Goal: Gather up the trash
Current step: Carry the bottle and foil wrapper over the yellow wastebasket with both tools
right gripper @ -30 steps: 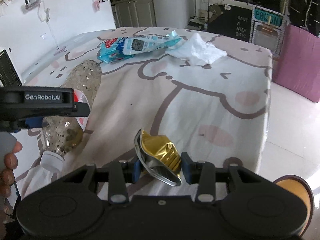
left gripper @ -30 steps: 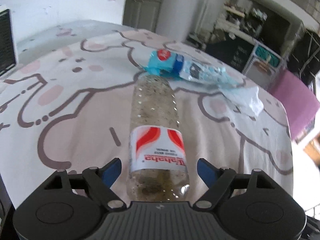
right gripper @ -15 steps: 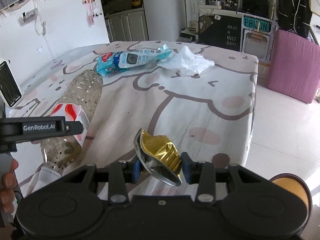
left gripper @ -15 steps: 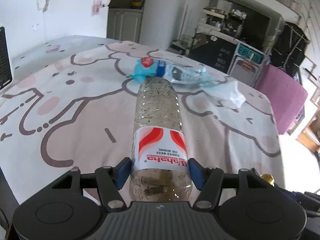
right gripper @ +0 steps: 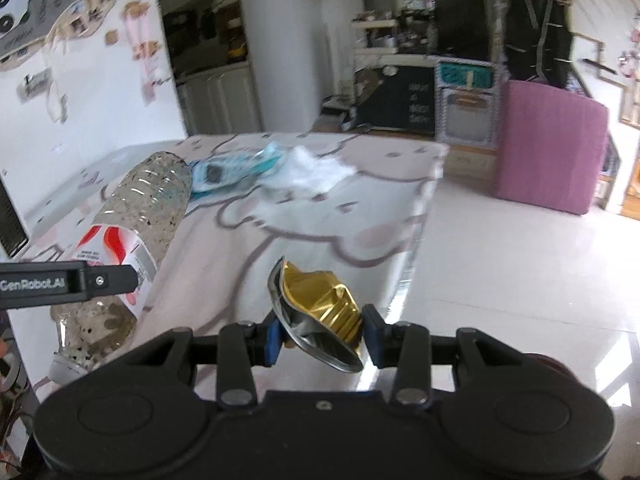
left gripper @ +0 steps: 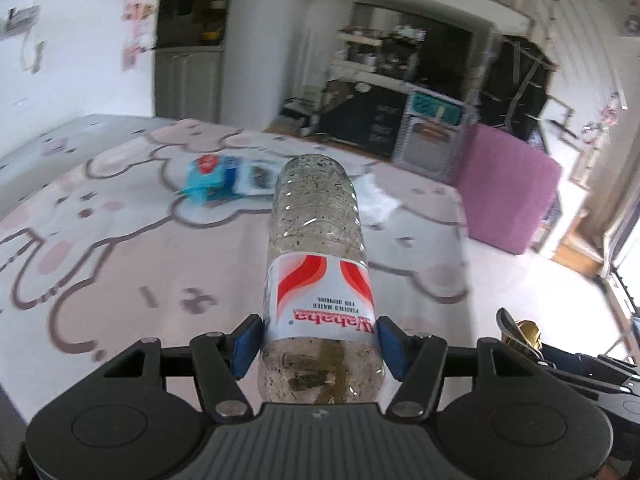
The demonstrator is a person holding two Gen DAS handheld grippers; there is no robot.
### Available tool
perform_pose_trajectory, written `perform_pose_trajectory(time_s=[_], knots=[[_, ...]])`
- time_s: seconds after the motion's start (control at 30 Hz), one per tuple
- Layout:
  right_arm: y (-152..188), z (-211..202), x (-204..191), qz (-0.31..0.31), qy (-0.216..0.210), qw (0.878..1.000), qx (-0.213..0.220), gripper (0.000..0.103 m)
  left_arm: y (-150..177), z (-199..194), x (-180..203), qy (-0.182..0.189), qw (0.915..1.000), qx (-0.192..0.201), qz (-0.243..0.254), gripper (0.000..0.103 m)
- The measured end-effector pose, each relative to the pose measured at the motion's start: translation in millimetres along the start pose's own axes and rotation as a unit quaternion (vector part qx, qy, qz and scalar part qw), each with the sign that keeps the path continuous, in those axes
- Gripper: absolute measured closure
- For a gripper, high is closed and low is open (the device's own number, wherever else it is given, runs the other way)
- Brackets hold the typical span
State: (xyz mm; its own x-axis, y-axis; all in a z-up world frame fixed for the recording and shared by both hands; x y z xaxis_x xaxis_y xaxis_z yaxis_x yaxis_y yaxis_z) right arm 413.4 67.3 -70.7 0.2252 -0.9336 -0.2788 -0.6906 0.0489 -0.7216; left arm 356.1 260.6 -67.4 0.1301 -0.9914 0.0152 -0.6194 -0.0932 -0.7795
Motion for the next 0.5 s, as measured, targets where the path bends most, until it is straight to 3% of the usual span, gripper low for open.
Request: perform_pose_trajectory(time_s=[0.27,0.5], knots=[[-12,-41,85,0.027,0.049,0.998,0.032,0.061,-7,2,95,0.078,0.9965,-0.001,0.028,0.041],[-8,-63,168,0.038,0.096,0.994,0.04,0.061,-4,18,191,0.148,0.9872,-0.014,0.056,0.041]])
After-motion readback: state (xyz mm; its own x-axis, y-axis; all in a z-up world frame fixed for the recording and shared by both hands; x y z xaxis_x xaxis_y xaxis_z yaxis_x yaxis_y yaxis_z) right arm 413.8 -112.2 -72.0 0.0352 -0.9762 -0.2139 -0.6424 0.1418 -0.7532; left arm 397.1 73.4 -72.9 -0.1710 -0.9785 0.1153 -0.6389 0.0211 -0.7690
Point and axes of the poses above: each gripper's, at about its wrist camera, not at the fingertips, and z roughly the way its jaws point, x to its right, y to its underside, the point moved 8 cm from there along z, roughly the way its jaws point, and after that the axes turned 14 degrees about z, right-handed, at the moved point
